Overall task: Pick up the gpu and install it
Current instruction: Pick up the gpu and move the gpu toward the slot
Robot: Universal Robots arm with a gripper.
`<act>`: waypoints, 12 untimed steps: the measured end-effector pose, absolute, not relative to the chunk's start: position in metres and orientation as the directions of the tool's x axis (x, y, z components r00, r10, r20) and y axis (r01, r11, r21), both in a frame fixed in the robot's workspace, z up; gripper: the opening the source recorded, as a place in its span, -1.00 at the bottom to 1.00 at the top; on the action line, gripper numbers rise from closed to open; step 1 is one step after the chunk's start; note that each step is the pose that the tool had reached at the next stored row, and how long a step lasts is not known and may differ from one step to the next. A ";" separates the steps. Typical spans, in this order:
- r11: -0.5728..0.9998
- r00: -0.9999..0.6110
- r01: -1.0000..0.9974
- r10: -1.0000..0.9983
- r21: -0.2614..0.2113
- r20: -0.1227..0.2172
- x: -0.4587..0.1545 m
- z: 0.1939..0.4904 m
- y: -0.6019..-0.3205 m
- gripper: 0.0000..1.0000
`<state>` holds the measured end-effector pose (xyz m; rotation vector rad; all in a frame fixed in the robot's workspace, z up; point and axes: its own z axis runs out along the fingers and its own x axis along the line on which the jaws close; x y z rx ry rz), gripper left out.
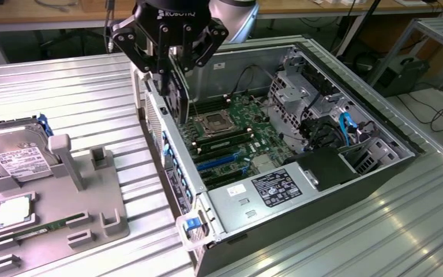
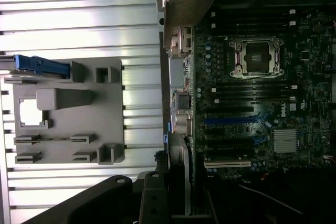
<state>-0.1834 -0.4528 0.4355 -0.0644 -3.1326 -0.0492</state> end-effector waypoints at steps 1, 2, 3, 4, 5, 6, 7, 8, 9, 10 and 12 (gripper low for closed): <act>0.999 -0.999 0.041 0.041 0.031 0.009 -0.183 0.436 -0.453 -0.44; 0.999 -0.999 0.041 0.041 0.031 0.009 -0.182 0.435 -0.453 -0.44; 0.999 -0.999 0.041 0.041 0.031 0.009 -0.181 0.435 -0.453 -0.44; 0.999 -0.999 0.041 0.041 0.031 0.009 -0.180 0.435 -0.453 -0.44; 0.999 -0.999 0.041 0.041 0.031 0.009 -0.178 0.435 -0.453 -0.44; 0.999 -0.999 0.041 0.041 0.031 0.008 -0.177 0.435 -0.453 -0.44; 0.999 -0.999 0.041 0.041 0.031 0.008 -0.176 0.435 -0.453 -0.44; 0.999 -0.999 0.041 0.041 0.031 0.008 -0.175 0.435 -0.453 -0.44; 0.999 -0.999 0.041 0.041 0.031 0.008 -0.174 0.435 -0.453 -0.44; 0.999 -0.999 0.041 0.041 0.031 0.007 -0.174 0.435 -0.453 -0.44; 0.999 -0.999 0.041 0.041 0.031 0.003 -0.173 0.434 -0.453 -0.44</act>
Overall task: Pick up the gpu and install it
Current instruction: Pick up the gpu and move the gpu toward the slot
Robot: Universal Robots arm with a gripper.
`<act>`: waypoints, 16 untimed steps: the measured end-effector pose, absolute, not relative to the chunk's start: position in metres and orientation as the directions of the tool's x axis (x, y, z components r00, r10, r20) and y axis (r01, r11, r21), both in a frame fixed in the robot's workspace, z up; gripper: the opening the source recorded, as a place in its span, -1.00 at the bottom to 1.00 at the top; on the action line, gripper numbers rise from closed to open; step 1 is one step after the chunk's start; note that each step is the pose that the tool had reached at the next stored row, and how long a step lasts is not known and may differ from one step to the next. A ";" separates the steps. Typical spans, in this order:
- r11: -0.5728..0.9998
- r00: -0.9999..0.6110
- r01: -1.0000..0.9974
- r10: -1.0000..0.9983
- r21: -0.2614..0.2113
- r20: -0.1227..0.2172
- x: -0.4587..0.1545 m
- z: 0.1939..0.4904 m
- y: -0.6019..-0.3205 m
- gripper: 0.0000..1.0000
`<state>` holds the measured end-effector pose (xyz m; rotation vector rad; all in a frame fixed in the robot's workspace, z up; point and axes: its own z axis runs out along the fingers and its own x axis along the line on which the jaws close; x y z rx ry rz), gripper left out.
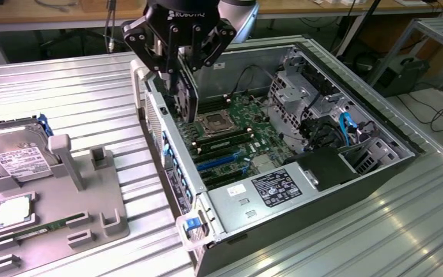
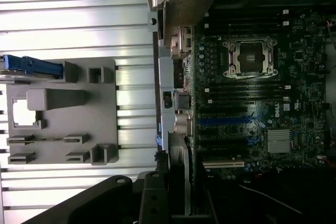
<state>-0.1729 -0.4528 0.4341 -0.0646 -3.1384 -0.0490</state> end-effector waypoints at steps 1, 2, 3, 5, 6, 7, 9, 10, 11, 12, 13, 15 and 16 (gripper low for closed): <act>0.999 -0.999 0.041 0.041 0.031 0.000 -0.173 0.434 -0.453 -0.44; 0.999 -0.999 0.041 0.041 0.031 -0.003 -0.172 0.433 -0.453 -0.44; 0.999 -0.999 0.041 0.041 0.031 -0.004 -0.171 0.433 -0.453 -0.44; 0.999 -0.999 0.041 0.041 0.032 -0.005 -0.170 0.433 -0.453 -0.44; 0.999 -0.999 0.041 0.041 0.032 -0.005 -0.169 0.433 -0.453 -0.44; 0.999 -0.999 0.041 0.041 0.032 -0.005 -0.168 0.433 -0.453 -0.44; 0.999 -0.999 0.041 0.041 0.032 -0.005 -0.167 0.433 -0.453 -0.44; 0.999 -0.999 0.041 0.041 0.032 -0.005 -0.166 0.433 -0.453 -0.44; 0.999 -0.999 0.041 0.041 0.032 -0.005 -0.165 0.433 -0.453 -0.44; 0.999 -0.999 0.041 0.041 0.031 -0.005 -0.164 0.433 -0.453 -0.44; 0.999 -0.999 0.041 0.041 0.032 -0.005 -0.163 0.432 -0.453 -0.44; 0.999 -0.999 0.041 0.041 0.032 -0.005 -0.161 0.432 -0.453 -0.44; 0.999 -0.999 0.041 0.041 0.032 -0.005 -0.160 0.432 -0.453 -0.44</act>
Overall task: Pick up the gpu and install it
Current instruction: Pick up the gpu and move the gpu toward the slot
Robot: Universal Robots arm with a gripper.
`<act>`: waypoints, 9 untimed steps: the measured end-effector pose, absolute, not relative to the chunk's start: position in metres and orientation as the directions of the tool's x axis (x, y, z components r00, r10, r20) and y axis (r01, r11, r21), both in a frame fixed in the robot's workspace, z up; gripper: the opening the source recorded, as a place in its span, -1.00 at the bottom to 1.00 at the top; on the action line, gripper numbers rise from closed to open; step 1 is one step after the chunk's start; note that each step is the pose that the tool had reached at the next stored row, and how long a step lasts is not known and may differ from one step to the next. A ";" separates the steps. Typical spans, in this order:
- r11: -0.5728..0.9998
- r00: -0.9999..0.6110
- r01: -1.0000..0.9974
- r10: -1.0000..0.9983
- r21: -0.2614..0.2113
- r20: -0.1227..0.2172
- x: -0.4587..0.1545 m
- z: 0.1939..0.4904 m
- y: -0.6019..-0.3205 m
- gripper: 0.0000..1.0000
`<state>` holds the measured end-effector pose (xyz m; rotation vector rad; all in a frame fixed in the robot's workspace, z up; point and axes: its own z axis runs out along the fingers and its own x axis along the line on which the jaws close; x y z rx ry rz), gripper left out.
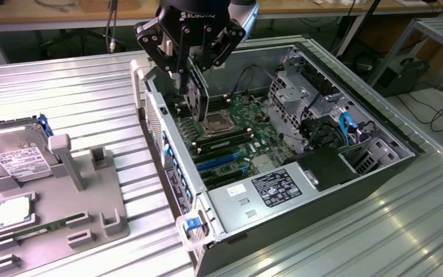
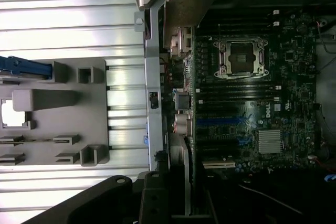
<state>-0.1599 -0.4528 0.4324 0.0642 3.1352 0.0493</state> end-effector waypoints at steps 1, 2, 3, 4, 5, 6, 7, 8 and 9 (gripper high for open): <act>0.999 -0.999 0.041 0.041 0.032 -0.005 -0.159 0.432 -0.453 -0.44; 0.999 -0.999 0.041 0.041 0.032 -0.005 -0.158 0.432 -0.453 -0.44; 0.999 -0.999 0.041 0.041 0.032 -0.005 -0.157 0.432 -0.453 -0.44; 0.999 -0.999 0.041 0.041 0.031 -0.005 -0.157 0.432 -0.453 -0.44; 0.999 -0.999 0.041 0.041 0.032 -0.005 -0.156 0.432 -0.453 -0.44; 0.999 -0.999 0.041 0.041 0.032 -0.005 -0.155 0.432 -0.453 -0.44; 0.999 -0.999 0.041 0.041 0.032 -0.005 -0.154 0.432 -0.453 -0.44; 0.999 -0.999 0.041 0.041 0.032 -0.005 -0.152 0.432 -0.453 -0.44; 0.999 -0.999 0.041 0.041 0.032 -0.005 -0.152 0.432 -0.453 -0.44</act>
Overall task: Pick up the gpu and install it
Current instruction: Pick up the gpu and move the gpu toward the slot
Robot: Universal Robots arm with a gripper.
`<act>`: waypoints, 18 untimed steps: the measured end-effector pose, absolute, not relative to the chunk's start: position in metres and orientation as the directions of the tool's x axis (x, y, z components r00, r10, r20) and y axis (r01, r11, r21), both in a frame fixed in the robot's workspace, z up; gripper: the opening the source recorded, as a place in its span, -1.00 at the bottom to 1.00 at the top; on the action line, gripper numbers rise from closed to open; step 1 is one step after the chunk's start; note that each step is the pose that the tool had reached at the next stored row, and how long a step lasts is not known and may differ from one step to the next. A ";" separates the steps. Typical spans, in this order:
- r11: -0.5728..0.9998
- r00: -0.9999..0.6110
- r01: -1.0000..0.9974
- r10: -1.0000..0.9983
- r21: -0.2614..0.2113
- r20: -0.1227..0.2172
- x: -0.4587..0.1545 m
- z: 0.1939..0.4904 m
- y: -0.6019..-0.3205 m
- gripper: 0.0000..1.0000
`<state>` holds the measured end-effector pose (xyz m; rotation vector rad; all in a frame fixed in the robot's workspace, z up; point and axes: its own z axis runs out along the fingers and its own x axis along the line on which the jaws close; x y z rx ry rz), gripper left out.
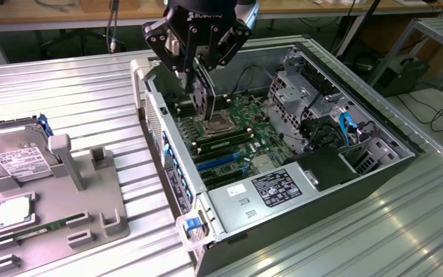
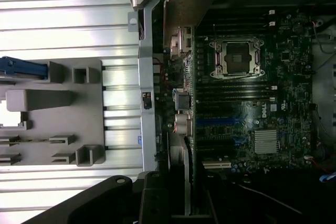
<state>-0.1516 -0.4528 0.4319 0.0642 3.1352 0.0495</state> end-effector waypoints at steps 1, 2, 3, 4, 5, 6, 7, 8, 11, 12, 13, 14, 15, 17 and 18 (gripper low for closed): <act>0.999 -0.999 0.041 0.041 0.032 -0.005 -0.151 0.432 -0.453 -0.44; 0.999 -0.999 0.041 0.041 0.032 -0.005 -0.150 0.432 -0.453 -0.44; 0.999 -0.999 0.041 0.041 0.031 -0.005 -0.149 0.432 -0.453 -0.44; 0.999 -0.999 0.041 0.041 0.031 -0.005 -0.149 0.432 -0.453 -0.44; 0.999 -0.999 0.041 0.041 0.032 -0.005 -0.148 0.432 -0.453 -0.44; 0.999 -0.999 0.041 0.041 0.032 -0.005 -0.147 0.432 -0.453 -0.44; 0.999 -0.999 0.041 0.041 0.031 -0.005 -0.146 0.432 -0.453 -0.44; 0.999 -0.999 0.041 0.041 0.032 -0.005 -0.145 0.431 -0.453 -0.44; 0.999 -0.999 0.041 0.041 0.032 -0.005 -0.143 0.431 -0.453 -0.44; 0.999 -0.999 0.041 0.041 0.032 -0.005 -0.141 0.431 -0.453 -0.44; 0.999 -0.999 0.041 0.041 0.032 -0.005 -0.139 0.431 -0.453 -0.44; 0.999 -0.999 0.041 0.041 0.032 -0.005 -0.138 0.431 -0.453 -0.44; 0.999 -0.999 0.041 0.041 0.032 -0.005 -0.137 0.431 -0.453 -0.44; 0.999 -0.999 0.041 0.041 0.032 -0.005 -0.135 0.431 -0.453 -0.44; 0.999 -0.999 0.041 0.041 0.032 -0.005 -0.134 0.431 -0.453 -0.44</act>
